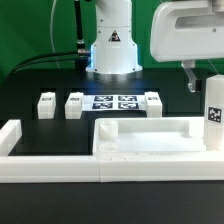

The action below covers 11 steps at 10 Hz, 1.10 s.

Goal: Assemble desk

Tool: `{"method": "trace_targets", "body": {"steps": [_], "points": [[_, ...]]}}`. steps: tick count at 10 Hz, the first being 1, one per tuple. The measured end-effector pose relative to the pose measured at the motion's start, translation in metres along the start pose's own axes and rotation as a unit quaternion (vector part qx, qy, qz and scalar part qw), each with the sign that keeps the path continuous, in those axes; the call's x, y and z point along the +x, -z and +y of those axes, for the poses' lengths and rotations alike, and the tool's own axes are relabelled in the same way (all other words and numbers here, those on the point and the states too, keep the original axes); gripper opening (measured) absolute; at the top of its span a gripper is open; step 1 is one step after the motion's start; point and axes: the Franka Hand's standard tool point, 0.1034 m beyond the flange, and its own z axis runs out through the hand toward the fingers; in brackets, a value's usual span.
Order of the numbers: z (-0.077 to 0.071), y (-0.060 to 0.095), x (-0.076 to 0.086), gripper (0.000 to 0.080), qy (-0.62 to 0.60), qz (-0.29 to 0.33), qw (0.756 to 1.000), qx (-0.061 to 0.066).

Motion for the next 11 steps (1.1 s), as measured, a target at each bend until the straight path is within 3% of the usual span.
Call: {"method": "trace_targets", "body": {"steps": [9,11], "points": [[0.0056,-0.0011,-0.0005,0.0622,0.21,-0.002,0.978,-0.001],[0.0058,-0.0012,-0.0006,0.0284,0.209,-0.002,0.978,-0.001]]}}
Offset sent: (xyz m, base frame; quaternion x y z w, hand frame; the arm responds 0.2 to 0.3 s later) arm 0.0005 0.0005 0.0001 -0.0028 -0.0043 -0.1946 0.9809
